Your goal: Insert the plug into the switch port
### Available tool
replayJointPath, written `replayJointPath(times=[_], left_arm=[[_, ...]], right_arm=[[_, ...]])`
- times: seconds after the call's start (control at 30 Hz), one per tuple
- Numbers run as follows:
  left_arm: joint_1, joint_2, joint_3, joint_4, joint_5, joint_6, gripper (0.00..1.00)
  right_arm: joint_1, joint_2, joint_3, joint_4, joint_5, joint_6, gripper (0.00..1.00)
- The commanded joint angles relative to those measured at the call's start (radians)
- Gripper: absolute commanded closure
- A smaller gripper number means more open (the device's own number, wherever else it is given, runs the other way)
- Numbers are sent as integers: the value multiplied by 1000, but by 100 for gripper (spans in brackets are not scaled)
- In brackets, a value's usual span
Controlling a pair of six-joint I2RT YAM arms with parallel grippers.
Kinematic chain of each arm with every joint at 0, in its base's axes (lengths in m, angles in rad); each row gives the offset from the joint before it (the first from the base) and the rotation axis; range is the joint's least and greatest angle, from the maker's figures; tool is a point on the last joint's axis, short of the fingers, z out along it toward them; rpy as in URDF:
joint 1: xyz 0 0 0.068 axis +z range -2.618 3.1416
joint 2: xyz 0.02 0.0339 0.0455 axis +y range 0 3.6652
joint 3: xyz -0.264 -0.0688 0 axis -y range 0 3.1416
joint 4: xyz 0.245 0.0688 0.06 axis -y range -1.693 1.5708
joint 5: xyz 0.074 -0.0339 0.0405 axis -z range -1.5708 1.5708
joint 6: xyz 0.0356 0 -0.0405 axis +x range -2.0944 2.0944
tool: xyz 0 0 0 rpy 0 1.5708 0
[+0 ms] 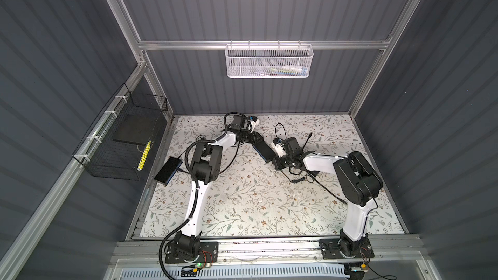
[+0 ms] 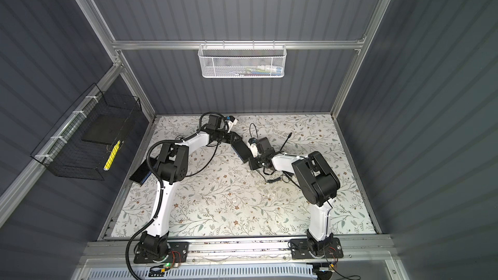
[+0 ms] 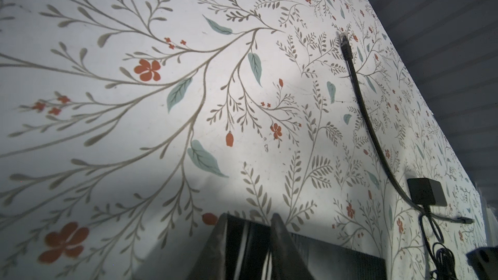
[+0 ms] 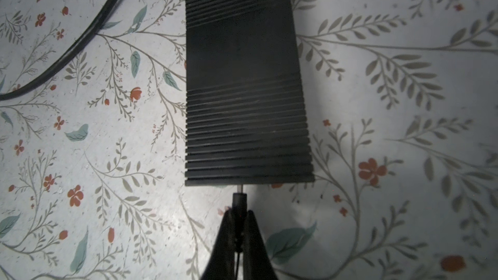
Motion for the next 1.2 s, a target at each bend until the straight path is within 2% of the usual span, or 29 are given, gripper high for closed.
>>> replayJointPath(times=[0.0,0.63,1.17], left_arm=[[-46,22,-41,-45,61,-3,72],[-52,13,-89,-78,125,30,73],[-69,6,-124,-108,129,65,74]], right_arm=[[2,21,43,64,24,-4,100],[-1,38,74,100,33,-2,100],[-9,40,110,102,37,-15,100]])
